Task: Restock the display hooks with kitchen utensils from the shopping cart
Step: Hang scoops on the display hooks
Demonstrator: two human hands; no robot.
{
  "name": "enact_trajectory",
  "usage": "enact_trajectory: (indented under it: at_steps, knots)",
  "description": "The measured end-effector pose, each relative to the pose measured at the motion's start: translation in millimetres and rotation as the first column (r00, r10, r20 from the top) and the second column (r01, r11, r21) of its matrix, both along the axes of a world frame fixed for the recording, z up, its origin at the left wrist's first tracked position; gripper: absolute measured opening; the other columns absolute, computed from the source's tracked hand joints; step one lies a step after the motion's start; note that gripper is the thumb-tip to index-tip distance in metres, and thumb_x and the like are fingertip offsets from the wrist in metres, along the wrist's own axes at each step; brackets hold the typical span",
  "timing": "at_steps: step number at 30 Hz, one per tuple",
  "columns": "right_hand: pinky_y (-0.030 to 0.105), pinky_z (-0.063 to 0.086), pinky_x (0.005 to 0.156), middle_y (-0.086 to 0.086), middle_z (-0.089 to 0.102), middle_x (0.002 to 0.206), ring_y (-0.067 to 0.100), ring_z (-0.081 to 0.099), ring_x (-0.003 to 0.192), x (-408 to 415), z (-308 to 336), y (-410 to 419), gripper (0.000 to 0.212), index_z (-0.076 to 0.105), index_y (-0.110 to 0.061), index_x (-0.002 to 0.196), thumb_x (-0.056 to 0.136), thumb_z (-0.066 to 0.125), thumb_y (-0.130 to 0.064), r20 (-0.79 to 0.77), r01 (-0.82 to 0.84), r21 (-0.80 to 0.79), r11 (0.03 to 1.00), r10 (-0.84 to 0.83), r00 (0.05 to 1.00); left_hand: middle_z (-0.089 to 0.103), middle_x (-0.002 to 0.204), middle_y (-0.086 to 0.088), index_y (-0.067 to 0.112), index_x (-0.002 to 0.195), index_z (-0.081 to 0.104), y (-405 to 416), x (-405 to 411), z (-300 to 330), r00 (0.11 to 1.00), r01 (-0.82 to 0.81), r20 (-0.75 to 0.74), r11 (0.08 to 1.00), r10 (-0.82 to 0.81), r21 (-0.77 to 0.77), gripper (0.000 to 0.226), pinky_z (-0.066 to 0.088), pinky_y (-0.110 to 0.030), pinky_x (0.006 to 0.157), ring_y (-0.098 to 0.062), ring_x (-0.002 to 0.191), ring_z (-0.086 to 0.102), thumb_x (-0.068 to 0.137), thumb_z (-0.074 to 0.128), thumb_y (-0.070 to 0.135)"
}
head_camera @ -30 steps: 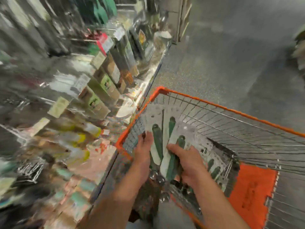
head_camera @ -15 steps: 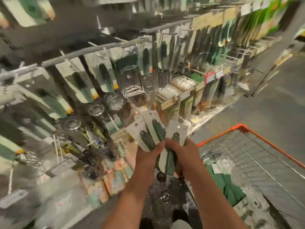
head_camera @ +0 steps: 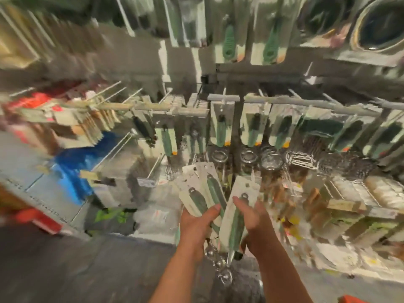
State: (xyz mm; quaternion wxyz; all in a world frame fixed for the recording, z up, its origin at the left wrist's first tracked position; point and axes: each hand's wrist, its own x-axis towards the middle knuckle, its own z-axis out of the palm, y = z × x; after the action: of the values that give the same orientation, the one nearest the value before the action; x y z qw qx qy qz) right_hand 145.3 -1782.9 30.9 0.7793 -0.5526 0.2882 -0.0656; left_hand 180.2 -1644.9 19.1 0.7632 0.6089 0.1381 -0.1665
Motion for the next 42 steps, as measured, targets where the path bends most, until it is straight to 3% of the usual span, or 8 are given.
enact_trajectory:
  at_steps: [6,15,18,22,29,32,35,42]
  knots:
    - [0.040,0.057,0.091,-0.004,0.076,0.105,0.014,0.071,0.097,33.9,4.4,44.4,0.019,0.066,-0.023,0.111,0.095,0.075,-0.027,0.011,-0.091,-0.101,0.991,0.092,0.996,0.081,0.099,-0.001,0.016,0.118,0.068,48.3,9.8,2.0,0.984,-0.179,0.027,0.982,0.177,0.053,0.042,0.063,-0.041,0.084,-0.021,0.091,0.078,0.081,0.084,0.003]
    - [0.046,0.058,0.088,0.002,0.076,0.114,0.025,0.073,0.104,110.7,8.0,118.0,0.032,0.063,-0.019,0.129,0.097,0.070,-0.018,-0.087,-0.320,-0.128,0.939,0.310,0.947,0.080,0.099,0.008,0.022,0.116,0.068,132.1,56.5,4.1,0.970,-0.225,0.091,0.974,0.224,0.003,0.040,0.058,-0.024,0.067,-0.012,0.090,0.077,0.083,0.083,0.006]
    - [0.049,0.056,0.088,0.007,0.077,0.112,0.030,0.072,0.105,138.7,11.3,145.3,0.052,0.063,-0.015,0.126,0.076,0.077,-0.007,-0.134,-0.399,-0.116,0.909,0.384,0.913,0.081,0.097,0.007,0.021,0.117,0.068,174.5,82.9,2.8,0.970,-0.226,0.091,0.974,0.226,-0.006,0.038,0.059,-0.025,0.068,-0.011,0.087,0.077,0.085,0.083,0.007]
    - [0.055,0.057,0.097,0.014,0.072,0.116,0.034,0.071,0.106,189.7,5.9,195.3,0.088,0.052,-0.007,0.132,0.049,0.082,-0.015,-0.172,-0.464,-0.238,0.853,0.434,0.884,0.080,0.101,0.003,0.020,0.117,0.069,236.0,122.0,3.3,0.959,-0.265,0.108,0.964,0.261,0.025,0.041,0.060,-0.047,0.092,-0.020,0.095,0.077,0.081,0.087,0.012]
    - [0.053,0.059,0.090,0.009,0.078,0.109,0.033,0.075,0.102,213.1,24.7,256.1,0.036,0.066,-0.013,0.122,0.089,0.075,-0.002,-0.057,-0.331,-0.213,0.919,0.327,0.943,0.080,0.095,0.008,0.022,0.106,0.071,311.2,166.7,19.3,0.953,-0.218,0.218,0.976,0.210,0.012,0.031,0.057,-0.025,0.070,-0.009,0.085,0.076,0.083,0.083,0.005]
    - [0.052,0.062,0.082,0.002,0.078,0.110,0.029,0.075,0.101,217.2,30.2,261.3,0.032,0.065,-0.023,0.121,0.093,0.069,-0.006,-0.019,-0.304,-0.216,0.928,0.307,0.951,0.080,0.087,-0.007,0.016,0.099,0.070,319.6,179.4,22.5,0.960,-0.194,0.211,0.981,0.184,0.027,0.027,0.063,-0.041,0.061,-0.023,0.074,0.076,0.082,0.081,-0.001]
    - [0.052,0.063,0.084,0.000,0.078,0.106,0.027,0.075,0.098,232.4,33.0,268.9,0.037,0.064,-0.023,0.123,0.088,0.071,-0.011,-0.006,-0.221,-0.259,0.940,0.227,0.974,0.076,0.094,-0.021,0.010,0.106,0.068,319.7,191.6,29.0,0.964,-0.139,0.229,0.990,0.133,0.012,0.034,0.057,-0.072,0.073,-0.047,0.085,0.074,0.076,0.084,0.007]
    - [0.038,0.062,0.084,-0.003,0.078,0.104,0.016,0.075,0.095,252.2,44.7,261.1,0.028,0.062,-0.020,0.125,0.098,0.065,-0.010,0.070,-0.184,-0.364,0.913,0.223,0.972,0.076,0.077,-0.011,0.027,0.080,0.077,304.4,205.0,48.4,0.956,-0.024,0.293,1.000,0.017,0.019,0.031,0.058,-0.060,0.074,-0.032,0.071,0.072,0.088,0.072,-0.002]
